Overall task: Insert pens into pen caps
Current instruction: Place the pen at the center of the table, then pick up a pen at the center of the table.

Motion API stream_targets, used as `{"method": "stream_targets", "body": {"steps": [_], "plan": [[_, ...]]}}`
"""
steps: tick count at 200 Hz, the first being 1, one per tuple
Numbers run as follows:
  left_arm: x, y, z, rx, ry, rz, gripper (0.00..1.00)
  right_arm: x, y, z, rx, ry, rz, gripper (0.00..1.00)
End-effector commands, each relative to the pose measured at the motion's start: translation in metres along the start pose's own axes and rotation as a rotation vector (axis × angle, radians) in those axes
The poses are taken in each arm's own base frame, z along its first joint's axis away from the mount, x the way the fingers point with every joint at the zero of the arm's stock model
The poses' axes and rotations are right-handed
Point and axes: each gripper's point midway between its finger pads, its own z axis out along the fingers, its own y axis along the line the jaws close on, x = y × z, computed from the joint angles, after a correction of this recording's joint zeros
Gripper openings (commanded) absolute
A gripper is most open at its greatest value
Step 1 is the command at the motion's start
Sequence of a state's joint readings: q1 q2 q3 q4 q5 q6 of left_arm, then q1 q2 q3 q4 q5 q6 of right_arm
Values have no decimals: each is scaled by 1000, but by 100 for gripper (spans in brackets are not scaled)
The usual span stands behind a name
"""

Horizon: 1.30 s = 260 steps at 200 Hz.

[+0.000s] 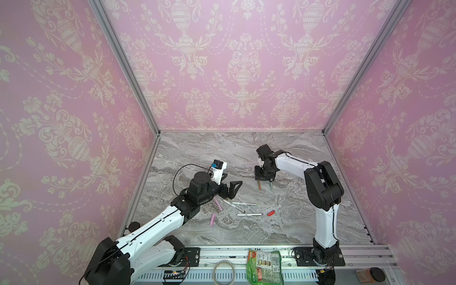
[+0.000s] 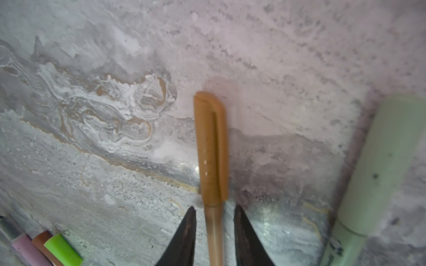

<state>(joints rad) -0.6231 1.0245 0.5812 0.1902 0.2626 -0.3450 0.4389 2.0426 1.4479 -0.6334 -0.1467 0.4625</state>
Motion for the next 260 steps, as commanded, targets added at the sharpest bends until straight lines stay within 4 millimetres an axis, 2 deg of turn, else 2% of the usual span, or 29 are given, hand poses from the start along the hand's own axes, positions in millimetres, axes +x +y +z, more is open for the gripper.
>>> {"method": "stream_targets", "body": {"steps": [1, 23, 38, 61, 90, 112, 139, 188, 218, 260], "plan": [[-13, 1, -5, -16, -26, 13, 99, -7, -5, -13, 22, -45, -16, 35], [-15, 3, -9, -34, -42, -2, 99, -11, 13, -40, -65, -119, -53, 36], [-16, 9, -13, -66, -63, -28, 99, -10, 33, -70, -129, -196, -116, 38], [-16, 24, -21, -132, -101, -96, 99, 11, 59, -100, -160, -251, -277, 40], [-18, 39, -33, -185, -158, -186, 99, 45, 72, -110, -99, -245, -480, 41], [-20, 46, -41, -202, -186, -216, 99, 60, 72, -105, -42, -230, -571, 41], [-20, 53, -49, -223, -201, -255, 99, 76, 84, -96, -47, -211, -691, 41], [-19, 59, -62, -248, -230, -280, 99, 105, 92, -51, 29, -102, -887, 43], [-18, 59, -63, -249, -230, -282, 99, 116, 91, -24, 109, -51, -969, 44], [-17, 60, -60, -245, -220, -281, 99, 124, 95, -5, 124, -13, -1006, 44]]}}
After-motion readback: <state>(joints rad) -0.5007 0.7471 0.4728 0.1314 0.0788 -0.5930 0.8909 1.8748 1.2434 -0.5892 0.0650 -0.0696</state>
